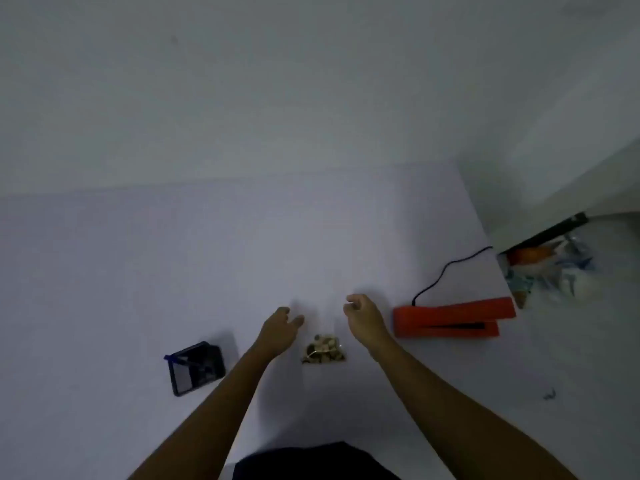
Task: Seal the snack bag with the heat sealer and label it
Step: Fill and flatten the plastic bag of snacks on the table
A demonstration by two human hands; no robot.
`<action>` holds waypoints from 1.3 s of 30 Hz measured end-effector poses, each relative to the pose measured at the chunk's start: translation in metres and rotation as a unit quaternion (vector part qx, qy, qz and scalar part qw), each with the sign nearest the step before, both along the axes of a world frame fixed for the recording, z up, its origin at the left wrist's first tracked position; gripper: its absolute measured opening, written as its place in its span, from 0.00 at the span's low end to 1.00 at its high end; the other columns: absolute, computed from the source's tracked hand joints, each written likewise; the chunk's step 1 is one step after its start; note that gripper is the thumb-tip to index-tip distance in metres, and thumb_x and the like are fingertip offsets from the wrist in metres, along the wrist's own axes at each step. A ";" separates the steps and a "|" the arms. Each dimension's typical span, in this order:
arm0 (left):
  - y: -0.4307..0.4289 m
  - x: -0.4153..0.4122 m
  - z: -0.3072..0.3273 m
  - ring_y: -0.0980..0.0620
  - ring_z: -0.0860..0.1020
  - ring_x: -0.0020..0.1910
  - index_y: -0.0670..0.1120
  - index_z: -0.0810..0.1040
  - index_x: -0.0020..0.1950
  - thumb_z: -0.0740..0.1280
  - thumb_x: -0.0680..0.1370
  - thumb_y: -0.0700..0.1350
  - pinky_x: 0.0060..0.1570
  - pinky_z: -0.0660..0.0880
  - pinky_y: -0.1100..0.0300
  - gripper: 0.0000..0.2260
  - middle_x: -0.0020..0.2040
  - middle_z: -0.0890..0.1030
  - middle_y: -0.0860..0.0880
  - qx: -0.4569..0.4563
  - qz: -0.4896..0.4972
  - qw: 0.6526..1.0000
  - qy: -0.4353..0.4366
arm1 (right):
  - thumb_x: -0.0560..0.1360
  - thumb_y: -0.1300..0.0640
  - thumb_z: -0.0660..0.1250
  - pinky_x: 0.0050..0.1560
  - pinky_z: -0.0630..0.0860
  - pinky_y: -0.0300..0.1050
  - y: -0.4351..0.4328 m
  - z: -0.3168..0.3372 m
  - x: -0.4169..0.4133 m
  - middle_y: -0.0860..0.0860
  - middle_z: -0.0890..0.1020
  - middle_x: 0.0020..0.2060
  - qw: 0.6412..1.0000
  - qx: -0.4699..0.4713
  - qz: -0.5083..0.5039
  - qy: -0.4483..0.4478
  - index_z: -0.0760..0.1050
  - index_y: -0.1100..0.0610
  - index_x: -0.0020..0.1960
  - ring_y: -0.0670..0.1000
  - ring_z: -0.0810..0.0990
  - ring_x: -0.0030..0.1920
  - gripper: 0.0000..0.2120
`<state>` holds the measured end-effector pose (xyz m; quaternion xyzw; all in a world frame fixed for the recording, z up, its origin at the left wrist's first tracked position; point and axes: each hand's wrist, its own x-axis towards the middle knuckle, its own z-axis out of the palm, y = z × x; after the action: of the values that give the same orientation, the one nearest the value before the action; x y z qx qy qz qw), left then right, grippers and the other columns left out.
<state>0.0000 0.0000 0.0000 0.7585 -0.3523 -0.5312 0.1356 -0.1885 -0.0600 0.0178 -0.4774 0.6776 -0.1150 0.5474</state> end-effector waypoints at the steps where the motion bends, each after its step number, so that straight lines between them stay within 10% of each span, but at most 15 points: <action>1: 0.003 -0.003 -0.006 0.42 0.71 0.67 0.39 0.64 0.73 0.61 0.81 0.52 0.65 0.68 0.52 0.25 0.71 0.71 0.39 0.025 -0.001 1.000 -0.005 | 0.79 0.59 0.60 0.49 0.73 0.44 0.004 -0.005 -0.002 0.56 0.78 0.58 0.999 0.024 -0.002 0.021 0.71 0.58 0.66 0.52 0.77 0.50 0.16; 6: 0.015 -0.024 -0.031 0.42 0.77 0.58 0.38 0.73 0.64 0.65 0.77 0.45 0.57 0.75 0.51 0.18 0.60 0.78 0.40 0.048 0.024 0.999 0.006 | 0.73 0.60 0.63 0.38 0.71 0.41 0.029 -0.046 -0.010 0.54 0.76 0.46 0.991 0.133 -0.032 0.000 0.73 0.50 0.51 0.51 0.74 0.42 0.09; 18: 0.061 -0.027 -0.016 0.57 0.82 0.44 0.47 0.82 0.43 0.75 0.72 0.42 0.43 0.79 0.65 0.03 0.43 0.84 0.52 -0.134 0.009 0.990 0.045 | 0.71 0.66 0.73 0.49 0.78 0.36 0.060 -0.024 -0.053 0.49 0.85 0.45 0.992 -0.002 0.060 -0.107 0.81 0.54 0.45 0.47 0.84 0.50 0.09; 31: 0.091 -0.046 -0.010 0.74 0.76 0.49 0.64 0.77 0.52 0.71 0.74 0.37 0.46 0.72 0.78 0.20 0.46 0.75 0.81 -0.175 -0.073 0.982 0.025 | 0.68 0.54 0.67 0.60 0.76 0.39 0.095 -0.038 -0.068 0.46 0.84 0.52 0.989 0.000 0.087 -0.123 0.81 0.49 0.54 0.36 0.81 0.52 0.15; 37: 0.086 -0.046 -0.019 0.64 0.77 0.36 0.63 0.80 0.37 0.74 0.73 0.44 0.38 0.72 0.68 0.13 0.36 0.82 0.63 -0.170 -0.061 0.983 0.022 | 0.66 0.59 0.75 0.51 0.79 0.41 0.094 -0.048 -0.061 0.43 0.86 0.44 0.991 -0.024 0.103 -0.080 0.85 0.41 0.45 0.40 0.82 0.45 0.14; 39: 0.083 -0.048 -0.016 0.66 0.78 0.36 0.65 0.78 0.36 0.75 0.73 0.43 0.35 0.71 0.72 0.15 0.36 0.81 0.69 -0.177 -0.072 0.981 0.019 | 0.66 0.63 0.76 0.52 0.79 0.49 0.096 -0.051 -0.062 0.55 0.87 0.45 0.992 -0.008 0.097 -0.076 0.86 0.52 0.46 0.49 0.83 0.46 0.10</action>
<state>-0.0485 0.0835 -0.0159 0.6852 -0.4915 -0.4832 0.2356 -0.2507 0.0362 -0.0329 -0.5353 0.5839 -0.1027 0.6017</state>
